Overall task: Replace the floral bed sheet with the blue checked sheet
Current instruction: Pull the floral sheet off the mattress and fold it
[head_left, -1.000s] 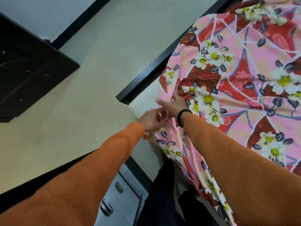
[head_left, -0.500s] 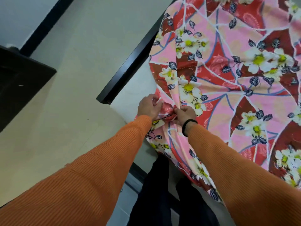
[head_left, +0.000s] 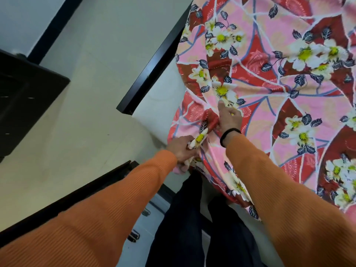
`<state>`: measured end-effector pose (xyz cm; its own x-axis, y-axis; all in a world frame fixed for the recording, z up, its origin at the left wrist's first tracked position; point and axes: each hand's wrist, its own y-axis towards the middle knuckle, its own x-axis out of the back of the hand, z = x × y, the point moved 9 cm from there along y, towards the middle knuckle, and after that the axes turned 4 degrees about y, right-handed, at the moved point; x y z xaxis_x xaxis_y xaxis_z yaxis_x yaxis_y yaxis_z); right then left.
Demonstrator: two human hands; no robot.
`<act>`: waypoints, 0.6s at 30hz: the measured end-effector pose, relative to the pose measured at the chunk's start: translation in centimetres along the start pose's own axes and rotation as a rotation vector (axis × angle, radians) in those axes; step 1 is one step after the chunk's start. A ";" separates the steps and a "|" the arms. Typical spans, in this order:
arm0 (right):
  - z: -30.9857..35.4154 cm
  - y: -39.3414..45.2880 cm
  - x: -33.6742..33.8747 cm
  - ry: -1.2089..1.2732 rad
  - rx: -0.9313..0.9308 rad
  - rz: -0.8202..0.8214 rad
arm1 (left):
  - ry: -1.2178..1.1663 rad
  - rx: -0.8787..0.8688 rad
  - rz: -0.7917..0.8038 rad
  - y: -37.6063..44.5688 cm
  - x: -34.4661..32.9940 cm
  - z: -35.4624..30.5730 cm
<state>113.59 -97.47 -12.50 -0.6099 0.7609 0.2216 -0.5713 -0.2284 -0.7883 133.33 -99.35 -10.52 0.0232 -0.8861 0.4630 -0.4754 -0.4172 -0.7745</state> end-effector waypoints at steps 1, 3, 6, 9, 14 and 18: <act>0.4 -1.0 0.0 -0.127 0.058 0.064 | -0.093 -0.035 0.015 -0.7 -0.4 -1.3; -0.6 -3.0 -0.2 -0.386 0.111 0.242 | -0.336 -0.109 0.151 -1.9 -2.5 -4.0; -3.2 -3.8 2.1 -0.601 0.081 0.300 | -0.584 -0.089 0.401 -3.5 -5.0 -6.3; -3.4 -3.6 6.0 -0.465 0.080 0.188 | -0.641 0.063 0.198 -1.3 -2.6 -4.5; -1.3 -5.8 10.1 -0.373 0.290 0.181 | -0.807 0.254 -0.308 3.4 5.5 -2.8; 0.9 -7.7 14.4 -0.221 0.410 0.096 | -1.057 0.362 -0.359 5.2 9.3 -7.1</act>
<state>108.72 -85.30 -2.70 -0.7473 0.5874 0.3107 -0.6493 -0.5460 -0.5293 124.86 -108.34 -7.13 0.9048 -0.3624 0.2237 -0.0190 -0.5591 -0.8289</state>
